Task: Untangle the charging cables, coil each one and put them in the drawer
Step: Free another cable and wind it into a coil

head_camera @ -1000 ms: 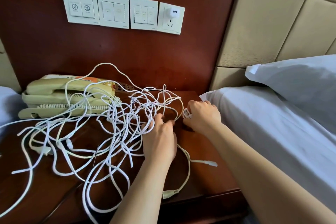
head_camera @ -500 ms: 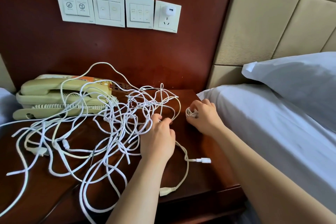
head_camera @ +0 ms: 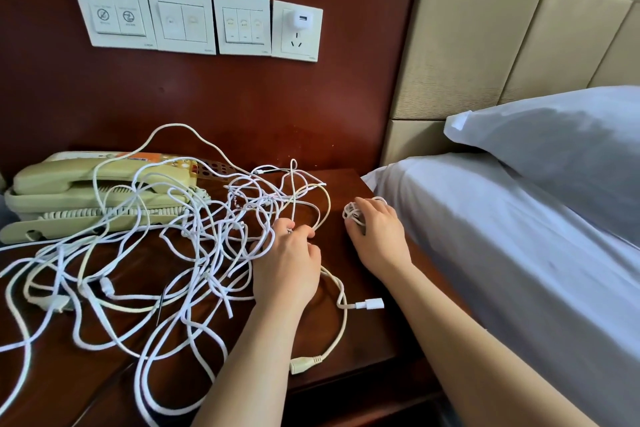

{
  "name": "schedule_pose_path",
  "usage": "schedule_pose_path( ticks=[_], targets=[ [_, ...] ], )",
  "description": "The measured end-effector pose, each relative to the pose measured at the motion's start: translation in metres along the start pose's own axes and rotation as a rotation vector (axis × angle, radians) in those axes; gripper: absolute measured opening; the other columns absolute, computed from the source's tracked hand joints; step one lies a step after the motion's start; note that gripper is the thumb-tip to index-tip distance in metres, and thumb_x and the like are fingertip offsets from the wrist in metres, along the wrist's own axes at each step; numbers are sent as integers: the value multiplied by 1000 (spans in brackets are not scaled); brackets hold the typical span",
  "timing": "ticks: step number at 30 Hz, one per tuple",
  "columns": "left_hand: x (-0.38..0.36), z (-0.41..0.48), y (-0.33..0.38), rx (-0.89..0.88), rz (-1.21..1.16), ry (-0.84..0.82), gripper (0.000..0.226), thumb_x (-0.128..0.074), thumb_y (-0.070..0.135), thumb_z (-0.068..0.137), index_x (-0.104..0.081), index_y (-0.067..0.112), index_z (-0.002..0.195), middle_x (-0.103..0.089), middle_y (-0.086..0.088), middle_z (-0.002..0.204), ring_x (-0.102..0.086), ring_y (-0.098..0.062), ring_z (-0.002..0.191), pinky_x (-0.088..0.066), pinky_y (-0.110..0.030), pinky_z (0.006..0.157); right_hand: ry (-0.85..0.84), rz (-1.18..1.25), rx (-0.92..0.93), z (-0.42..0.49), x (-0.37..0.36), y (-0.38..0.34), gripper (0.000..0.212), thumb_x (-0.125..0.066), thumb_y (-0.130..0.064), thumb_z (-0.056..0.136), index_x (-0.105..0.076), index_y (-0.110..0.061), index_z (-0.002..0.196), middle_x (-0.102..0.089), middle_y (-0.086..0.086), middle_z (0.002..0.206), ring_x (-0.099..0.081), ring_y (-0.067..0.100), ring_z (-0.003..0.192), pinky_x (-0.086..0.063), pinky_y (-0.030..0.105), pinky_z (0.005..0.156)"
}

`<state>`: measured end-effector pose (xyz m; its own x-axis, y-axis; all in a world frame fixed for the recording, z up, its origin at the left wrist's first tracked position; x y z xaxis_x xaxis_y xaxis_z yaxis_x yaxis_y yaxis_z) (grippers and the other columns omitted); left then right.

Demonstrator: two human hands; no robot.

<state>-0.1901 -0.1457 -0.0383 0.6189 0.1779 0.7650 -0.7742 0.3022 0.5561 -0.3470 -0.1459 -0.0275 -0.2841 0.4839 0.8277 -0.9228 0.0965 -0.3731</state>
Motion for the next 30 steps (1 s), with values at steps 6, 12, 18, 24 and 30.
schedule_pose_path(
  ticks=[6, 12, 18, 24, 30],
  targets=[
    [1, -1, 1, 3, -26, -9, 31, -41, 26, 96, -59, 24, 121, -39, 5, 137, -60, -12, 92, -39, -23, 65, 39, -46, 25, -4, 4, -1, 48, -49, -41, 95, -45, -22, 139, -48, -1, 140, -35, 20, 134, -26, 38, 110],
    [6, -13, 10, -50, -83, -57, 39, -34, 32, 100, -49, 22, 134, -35, 4, 147, -42, -14, 129, -40, -34, 99, 132, 163, 127, -26, 19, -10, 39, -56, -28, 93, -55, -18, 131, -58, 2, 129, -45, 23, 126, -33, 40, 105],
    [47, -34, 22, -39, -342, -2, 33, -41, 17, 98, -53, 18, 129, -55, 3, 131, -52, -11, 118, -35, -16, 90, 3, 411, 156, -63, 36, -30, 27, -56, -16, 93, -63, -16, 119, -58, -8, 110, -57, 15, 105, -45, 28, 91],
    [88, -60, 8, -34, -337, 106, 26, -42, 15, 97, -61, 17, 115, -65, 5, 109, -60, -8, 100, -40, -16, 80, -109, 549, 194, -94, 53, -61, 19, -57, -18, 92, -66, -25, 106, -60, -16, 92, -56, 1, 91, -41, 15, 77],
    [143, -69, -33, -56, -176, 275, 24, -48, 13, 95, -61, 15, 115, -63, 7, 105, -57, -7, 100, -40, -17, 82, -146, 333, 384, -109, 44, -91, 22, -57, -21, 92, -64, -25, 112, -60, -13, 102, -49, 10, 100, -41, 32, 91]
  ],
)
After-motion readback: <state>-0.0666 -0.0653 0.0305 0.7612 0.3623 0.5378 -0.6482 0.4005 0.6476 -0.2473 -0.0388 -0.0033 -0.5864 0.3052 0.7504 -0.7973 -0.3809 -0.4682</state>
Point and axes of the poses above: each hand's wrist, its own z-axis towards the middle knuckle, its own x-axis out of the back of the hand, y = z × x, the point moved 4 cm from there along z, towards the middle knuckle
